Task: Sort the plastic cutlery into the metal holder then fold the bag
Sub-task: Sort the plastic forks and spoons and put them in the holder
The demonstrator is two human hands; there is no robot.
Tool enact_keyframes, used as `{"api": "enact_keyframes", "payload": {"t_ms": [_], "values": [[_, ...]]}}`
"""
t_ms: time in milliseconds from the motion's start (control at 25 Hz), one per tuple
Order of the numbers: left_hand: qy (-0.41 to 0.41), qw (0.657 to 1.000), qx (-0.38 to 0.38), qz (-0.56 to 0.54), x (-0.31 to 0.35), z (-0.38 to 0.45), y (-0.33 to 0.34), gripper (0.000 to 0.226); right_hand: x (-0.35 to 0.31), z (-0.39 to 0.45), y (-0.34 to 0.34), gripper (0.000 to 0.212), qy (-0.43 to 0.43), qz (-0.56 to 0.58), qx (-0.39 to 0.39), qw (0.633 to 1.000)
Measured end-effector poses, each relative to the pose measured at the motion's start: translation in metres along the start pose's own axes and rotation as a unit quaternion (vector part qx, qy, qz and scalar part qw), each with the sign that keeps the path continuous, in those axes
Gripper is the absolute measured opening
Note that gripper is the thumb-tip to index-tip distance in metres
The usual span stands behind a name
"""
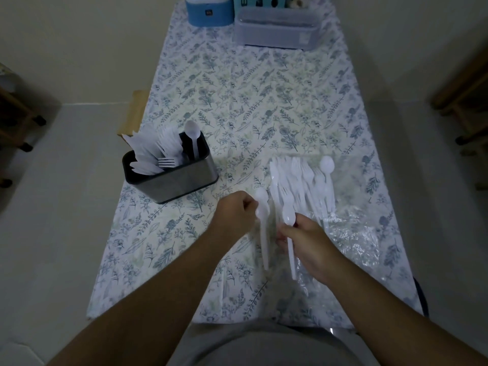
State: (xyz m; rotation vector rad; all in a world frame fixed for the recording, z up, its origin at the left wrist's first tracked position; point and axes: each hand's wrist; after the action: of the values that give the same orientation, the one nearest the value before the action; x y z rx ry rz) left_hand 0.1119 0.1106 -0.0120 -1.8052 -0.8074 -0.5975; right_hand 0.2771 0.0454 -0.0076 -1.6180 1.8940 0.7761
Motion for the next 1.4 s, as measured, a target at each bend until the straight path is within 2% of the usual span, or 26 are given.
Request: {"api": "enact_keyframes", "payload": {"t_ms": [120,240,320,400,480,560,600,680,760,840,960,1040,1120,1240,1400], "values": [[0.016,0.998,-0.039,-0.042,0.012,-0.023,0.011,0.018,-0.003,0.0,0.009,0.015,-0.01,-0.009,-0.016,1.0],[0.064,0.998,0.015,-0.004,0.008,-0.012,0.021,0.007,-0.004,-0.003,0.01,0.019,0.011,-0.025,0.033,0.999],[0.081,0.995,0.035,0.039,0.002,0.005,0.029,0.028,-0.001,-0.007,0.003,0.019,0.015,-0.065,0.058,0.996],[0.082,0.993,0.012,0.088,0.001,0.02,0.034,0.045,0.002,-0.009,-0.005,0.018,0.025,-0.082,0.065,0.994],[0.09,0.985,-0.001,0.149,0.002,0.03,0.037,0.047,0.001,-0.008,-0.009,0.015,0.045,-0.046,0.058,0.996],[0.096,0.977,-0.006,0.192,0.003,0.031,0.033,0.041,-0.002,-0.006,-0.009,0.015,0.075,0.045,0.042,0.995],[0.094,0.979,0.005,0.18,0.002,0.029,0.029,0.038,-0.003,-0.004,-0.009,0.019,0.084,0.081,0.04,0.992],[0.024,0.999,0.028,0.034,0.004,0.011,0.019,0.031,-0.004,-0.002,-0.007,0.027,0.076,0.098,0.043,0.991],[-0.049,0.985,0.012,-0.165,0.008,-0.016,0.012,0.022,-0.006,-0.003,-0.002,0.03,0.049,0.083,0.027,0.995],[-0.064,0.969,-0.013,-0.239,0.01,-0.044,0.012,0.018,-0.011,-0.009,0.01,0.032,0.029,0.071,-0.005,0.997],[-0.047,0.976,0.041,-0.206,0.01,-0.062,0.013,0.017,-0.014,-0.018,0.033,0.027,0.04,0.098,-0.038,0.994],[-0.04,0.974,0.1,-0.201,0.01,-0.064,0.006,0.016,-0.013,-0.019,0.044,0.032,0.044,0.127,-0.046,0.99],[-0.023,0.973,0.128,-0.192,0.011,-0.067,-0.001,0.011,-0.013,-0.021,0.05,0.034,0.039,0.137,-0.059,0.988],[-0.012,0.975,0.134,-0.179,0.005,-0.071,-0.01,0.016,-0.01,-0.022,0.06,0.032,0.035,0.138,-0.082,0.986],[0.028,0.986,0.117,-0.118,-0.004,-0.074,-0.024,0.024,-0.017,-0.03,0.071,0.037,-0.026,0.1,-0.091,0.99]]}}
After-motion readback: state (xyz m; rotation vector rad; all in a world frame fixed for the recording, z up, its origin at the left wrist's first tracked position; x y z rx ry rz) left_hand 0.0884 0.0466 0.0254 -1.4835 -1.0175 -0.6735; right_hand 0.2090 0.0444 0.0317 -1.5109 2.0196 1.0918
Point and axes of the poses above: each hand's wrist, its own z-axis towards the middle knuckle, its own y-axis out of the palm, x = y × z, and after that the axes turned 2 degrees about y, right-handed
